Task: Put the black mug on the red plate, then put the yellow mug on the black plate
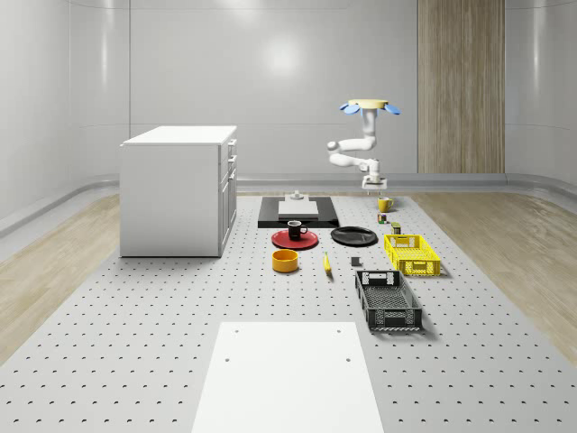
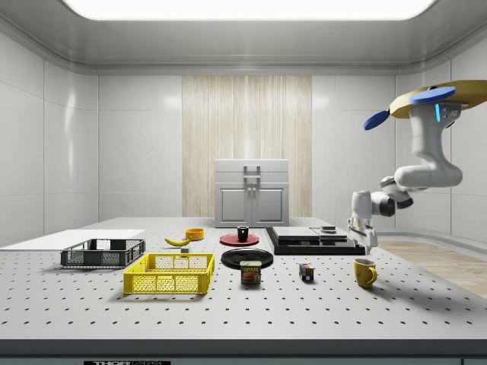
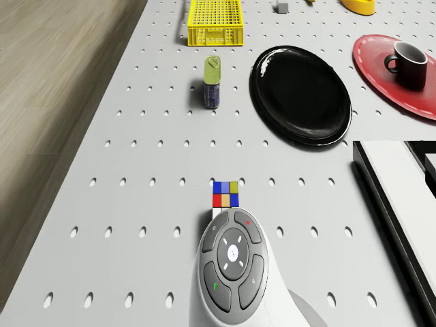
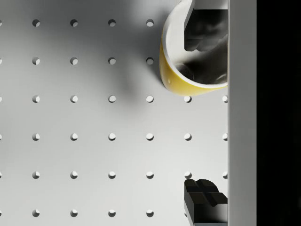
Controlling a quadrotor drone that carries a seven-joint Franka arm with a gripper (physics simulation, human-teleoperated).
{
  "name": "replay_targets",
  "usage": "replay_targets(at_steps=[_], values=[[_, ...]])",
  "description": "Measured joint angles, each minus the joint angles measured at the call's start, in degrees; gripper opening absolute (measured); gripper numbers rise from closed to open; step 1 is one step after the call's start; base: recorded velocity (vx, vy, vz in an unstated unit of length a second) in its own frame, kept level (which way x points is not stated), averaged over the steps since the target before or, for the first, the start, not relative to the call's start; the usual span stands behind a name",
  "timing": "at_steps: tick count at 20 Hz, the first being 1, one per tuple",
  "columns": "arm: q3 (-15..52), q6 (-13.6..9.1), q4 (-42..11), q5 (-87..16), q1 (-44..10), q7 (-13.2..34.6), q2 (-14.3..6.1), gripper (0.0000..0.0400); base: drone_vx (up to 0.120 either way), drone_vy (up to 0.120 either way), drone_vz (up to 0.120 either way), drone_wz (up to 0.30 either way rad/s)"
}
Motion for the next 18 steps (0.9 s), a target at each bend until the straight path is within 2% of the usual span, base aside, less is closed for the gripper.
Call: replay_targets(at_steps=[2,5,11,14,18], values=[[0.0,-0.01,0.0,-0.01,0.01,-0.01,0.01,0.04,0.1,0.12,0.0,0.0],[-0.01,-0.02,0.0,-0.01,0.01,-0.01,0.02,0.04,0.0,0.107,0.0,0.0],[-0.01,-0.05,-0.01,-0.03,0.03,-0.02,0.05,0.04,0.0,0.0,0.0,0.0],[-0.02,-0.06,-0.01,-0.03,0.04,-0.03,0.06,0.04,0.08,0.0,0.0,0.0],[-0.4,0.15,0.21,-0.4,-0.04,-0.06,0.09,0.04,0.0,0.0,0.0,0.0]])
